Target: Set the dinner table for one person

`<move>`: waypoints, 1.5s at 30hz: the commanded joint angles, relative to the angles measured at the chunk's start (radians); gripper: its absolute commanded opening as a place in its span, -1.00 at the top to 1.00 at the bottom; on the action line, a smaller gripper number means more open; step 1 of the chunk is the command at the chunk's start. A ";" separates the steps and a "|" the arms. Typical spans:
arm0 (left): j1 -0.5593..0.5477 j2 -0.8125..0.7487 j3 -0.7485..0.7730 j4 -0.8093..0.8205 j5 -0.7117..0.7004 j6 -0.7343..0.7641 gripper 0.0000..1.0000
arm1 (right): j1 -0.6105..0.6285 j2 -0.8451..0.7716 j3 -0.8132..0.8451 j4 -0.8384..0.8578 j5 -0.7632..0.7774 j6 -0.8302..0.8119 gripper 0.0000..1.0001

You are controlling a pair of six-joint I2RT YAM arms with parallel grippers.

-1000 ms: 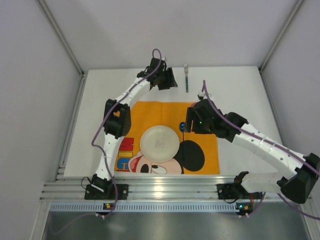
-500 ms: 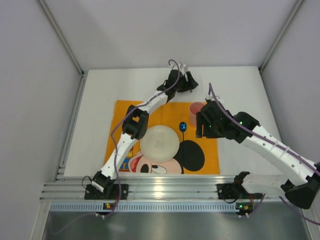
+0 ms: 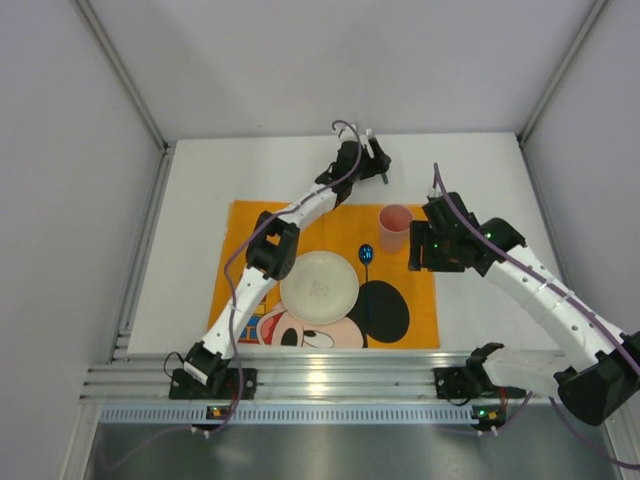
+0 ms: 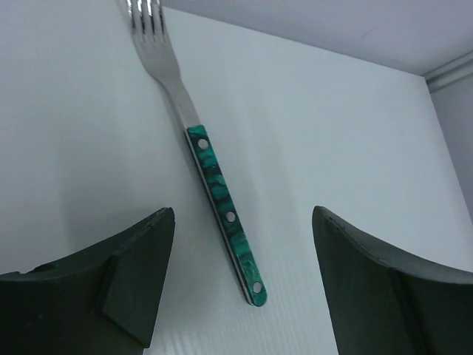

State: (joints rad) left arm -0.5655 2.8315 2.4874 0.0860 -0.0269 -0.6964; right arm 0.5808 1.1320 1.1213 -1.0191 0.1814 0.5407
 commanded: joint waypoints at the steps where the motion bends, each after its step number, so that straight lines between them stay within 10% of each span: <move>1: -0.002 0.003 0.085 -0.003 -0.102 0.072 -0.61 | -0.030 -0.021 -0.008 0.050 -0.054 -0.042 -0.29; 8: -0.008 0.019 0.036 0.233 -0.004 -0.018 -0.64 | -0.068 -0.025 -0.043 0.045 -0.077 -0.073 -0.28; 34: 0.093 0.028 0.176 -0.433 0.044 0.151 -0.29 | -0.240 -0.008 -0.046 0.134 -0.244 -0.117 -0.26; 40: 0.056 -0.038 0.144 -0.526 -0.125 0.253 -0.28 | -0.249 -0.041 -0.048 0.119 -0.253 -0.122 -0.26; 42: 0.056 -0.098 0.013 -0.453 -0.087 0.261 -0.22 | -0.254 -0.060 -0.057 0.113 -0.253 -0.123 -0.26; 45: 0.064 -0.294 -0.375 0.070 0.184 0.097 -0.16 | -0.257 -0.098 -0.087 0.103 -0.250 -0.114 -0.26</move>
State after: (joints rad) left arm -0.4969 2.7232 2.4100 -0.1860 -0.0391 -0.4950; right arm 0.3412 1.0935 1.0431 -0.9203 -0.0586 0.4366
